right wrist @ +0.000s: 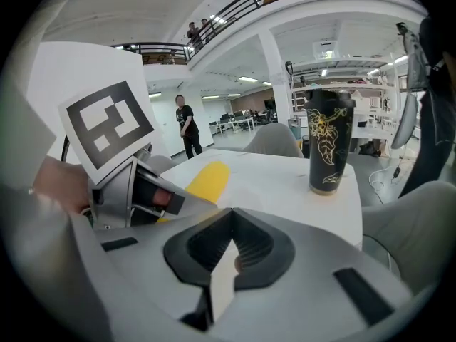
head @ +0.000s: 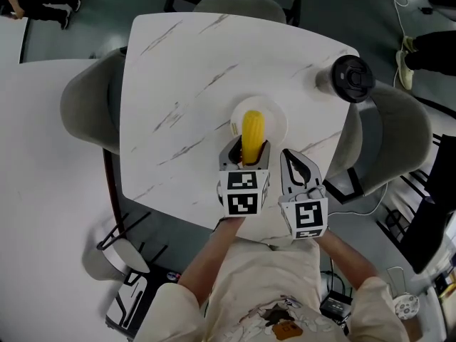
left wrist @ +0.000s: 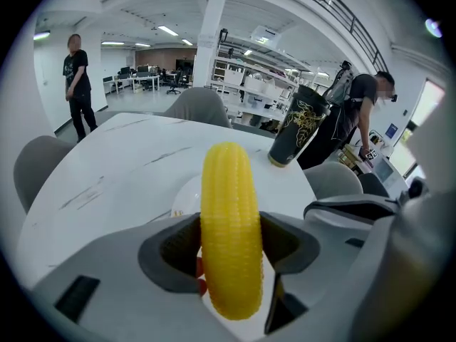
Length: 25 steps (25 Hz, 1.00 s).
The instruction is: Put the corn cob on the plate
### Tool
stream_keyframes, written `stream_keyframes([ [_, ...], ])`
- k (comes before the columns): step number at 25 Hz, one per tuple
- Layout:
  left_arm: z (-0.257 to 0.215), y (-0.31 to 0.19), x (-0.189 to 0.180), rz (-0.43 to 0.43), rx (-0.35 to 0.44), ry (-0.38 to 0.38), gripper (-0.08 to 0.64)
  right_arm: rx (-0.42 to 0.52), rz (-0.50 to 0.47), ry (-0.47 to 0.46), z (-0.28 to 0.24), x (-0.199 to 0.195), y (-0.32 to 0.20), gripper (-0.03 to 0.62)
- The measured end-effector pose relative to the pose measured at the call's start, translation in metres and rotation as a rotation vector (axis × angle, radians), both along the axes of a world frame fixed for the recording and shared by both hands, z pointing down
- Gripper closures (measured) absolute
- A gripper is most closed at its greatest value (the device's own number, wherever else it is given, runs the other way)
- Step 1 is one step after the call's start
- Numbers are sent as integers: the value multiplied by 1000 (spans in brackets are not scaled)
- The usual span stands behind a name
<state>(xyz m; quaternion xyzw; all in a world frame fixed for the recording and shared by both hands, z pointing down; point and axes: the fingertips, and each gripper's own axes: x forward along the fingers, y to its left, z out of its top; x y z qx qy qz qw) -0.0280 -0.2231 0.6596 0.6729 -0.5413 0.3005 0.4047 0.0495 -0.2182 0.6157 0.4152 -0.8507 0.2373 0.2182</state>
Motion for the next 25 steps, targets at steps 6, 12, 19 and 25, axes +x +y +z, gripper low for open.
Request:
stream_keyframes([
  [6,17,-6,-4,10,-57,-7,307,15,-6,-3,12,-4,-9,595],
  [12,29,-18,-9,-5,-96,1,307,20,-31,3,15,-8,-12,595],
  [19,39,-31,-9,1,-131,-4,307,8,-44,-3,13,-10,-9,595],
  [25,45,-31,-10,-24,-132,11,307,9,-47,7,12,-4,-9,595],
])
